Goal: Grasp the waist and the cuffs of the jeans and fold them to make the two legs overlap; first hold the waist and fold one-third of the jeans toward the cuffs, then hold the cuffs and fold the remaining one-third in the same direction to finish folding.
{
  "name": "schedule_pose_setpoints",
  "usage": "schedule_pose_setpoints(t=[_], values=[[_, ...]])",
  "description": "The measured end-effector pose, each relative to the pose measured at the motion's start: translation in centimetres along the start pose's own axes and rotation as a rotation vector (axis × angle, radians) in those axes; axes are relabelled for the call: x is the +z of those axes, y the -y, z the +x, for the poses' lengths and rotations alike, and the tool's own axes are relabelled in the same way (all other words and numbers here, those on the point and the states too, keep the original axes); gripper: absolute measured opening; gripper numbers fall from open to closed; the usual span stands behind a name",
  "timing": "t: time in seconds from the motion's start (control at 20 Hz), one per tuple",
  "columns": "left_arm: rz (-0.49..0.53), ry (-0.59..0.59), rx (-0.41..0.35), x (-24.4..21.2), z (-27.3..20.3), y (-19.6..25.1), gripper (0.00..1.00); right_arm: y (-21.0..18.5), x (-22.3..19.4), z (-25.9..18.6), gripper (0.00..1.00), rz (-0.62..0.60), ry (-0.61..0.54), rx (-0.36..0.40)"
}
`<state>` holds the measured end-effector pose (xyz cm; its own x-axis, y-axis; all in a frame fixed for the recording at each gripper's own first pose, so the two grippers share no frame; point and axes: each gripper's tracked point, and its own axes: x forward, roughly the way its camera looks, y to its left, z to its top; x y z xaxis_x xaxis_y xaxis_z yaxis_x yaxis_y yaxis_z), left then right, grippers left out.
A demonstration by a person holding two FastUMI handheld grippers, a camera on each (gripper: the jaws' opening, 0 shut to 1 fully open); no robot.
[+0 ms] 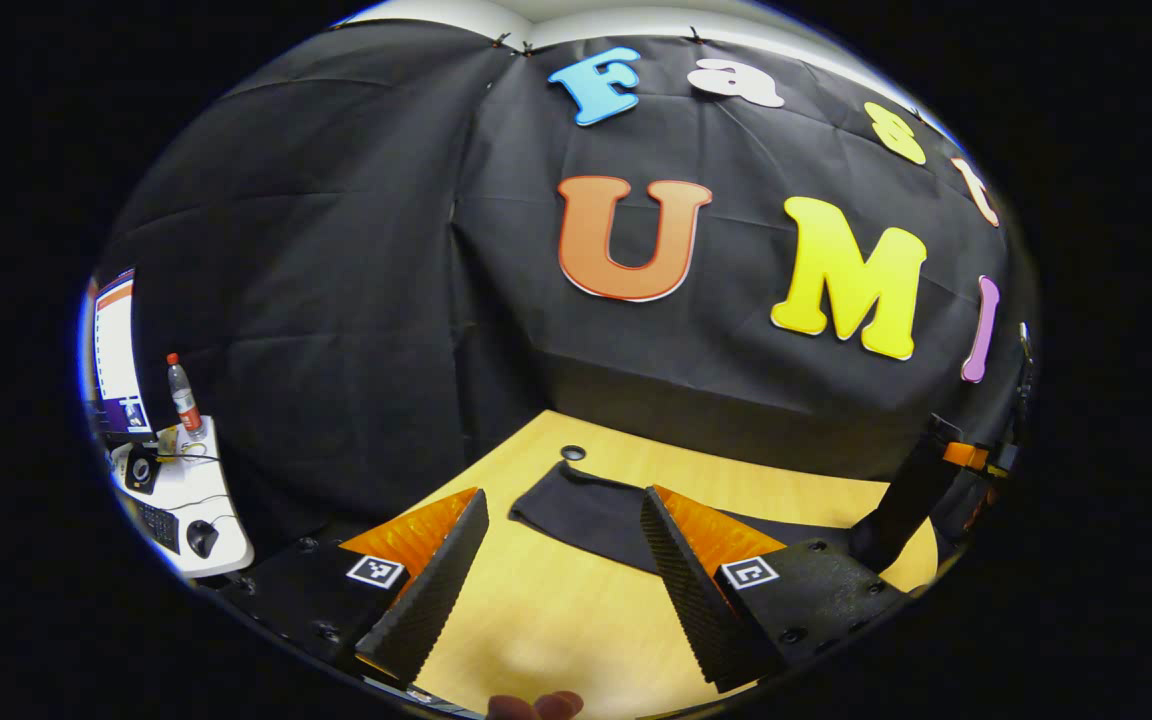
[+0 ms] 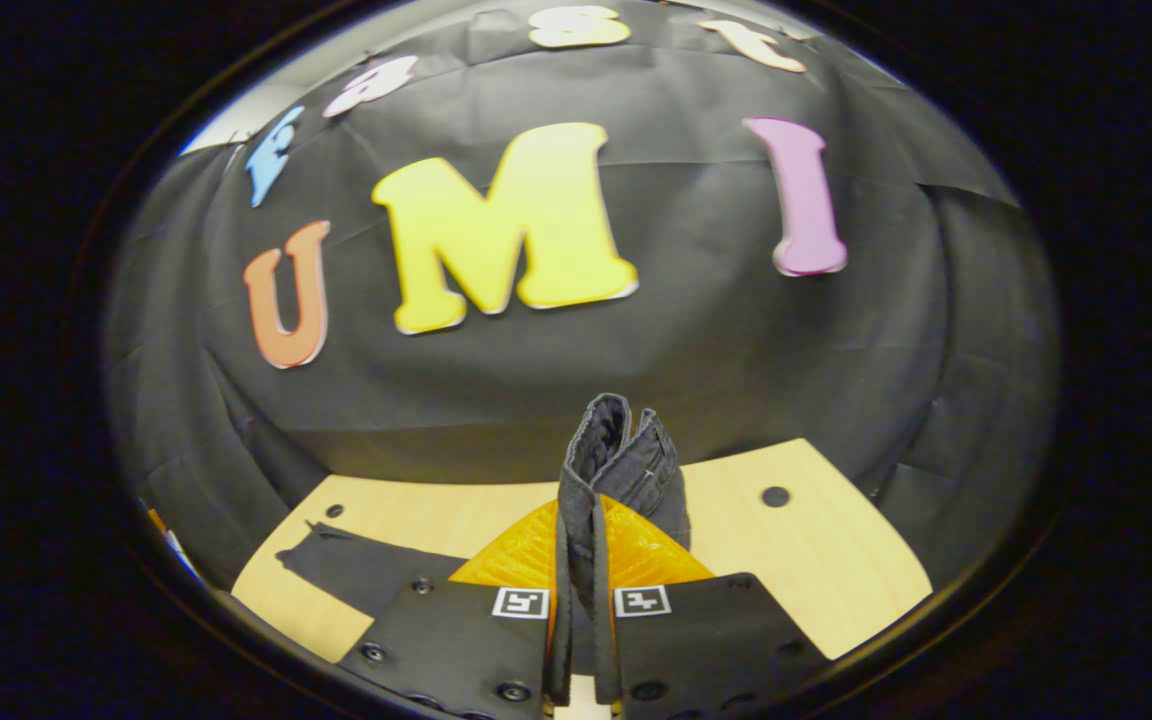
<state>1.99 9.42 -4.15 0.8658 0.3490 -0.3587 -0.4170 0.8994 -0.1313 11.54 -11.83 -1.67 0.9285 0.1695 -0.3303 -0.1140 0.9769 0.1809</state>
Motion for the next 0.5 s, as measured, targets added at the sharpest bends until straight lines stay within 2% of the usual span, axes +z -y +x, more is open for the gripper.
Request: schedule_pose_setpoints(t=[0.05,0.1,0.2,0.3,0.35,0.5], values=[[0.001,0.001,0.017,0.0,-0.3,-1.5,0.99,-2.1,-0.6,0.3,0.13,-0.016,-0.010,0.036],[0.003,0.002,0.040,0.0,-0.8,-3.2,0.99,-6.6,-2.6,1.7,0.10,-0.039,-0.023,0.071],[-0.007,-0.008,0.079,-0.2,-1.4,-6.0,0.99,-12.8,-6.0,4.1,0.09,-0.083,-0.067,0.124],[-0.022,-0.023,0.120,-0.7,-2.0,-8.7,0.99,-17.0,-10.3,6.8,0.12,-0.120,-0.125,0.152],[-0.032,-0.031,0.137,-1.0,-2.1,-9.8,0.99,-18.3,-12.5,8.1,0.09,-0.141,-0.153,0.155],[-0.051,-0.062,0.173,-1.8,-2.3,-12.3,0.99,-20.3,-17.9,12.4,0.09,-0.203,-0.242,0.145]])
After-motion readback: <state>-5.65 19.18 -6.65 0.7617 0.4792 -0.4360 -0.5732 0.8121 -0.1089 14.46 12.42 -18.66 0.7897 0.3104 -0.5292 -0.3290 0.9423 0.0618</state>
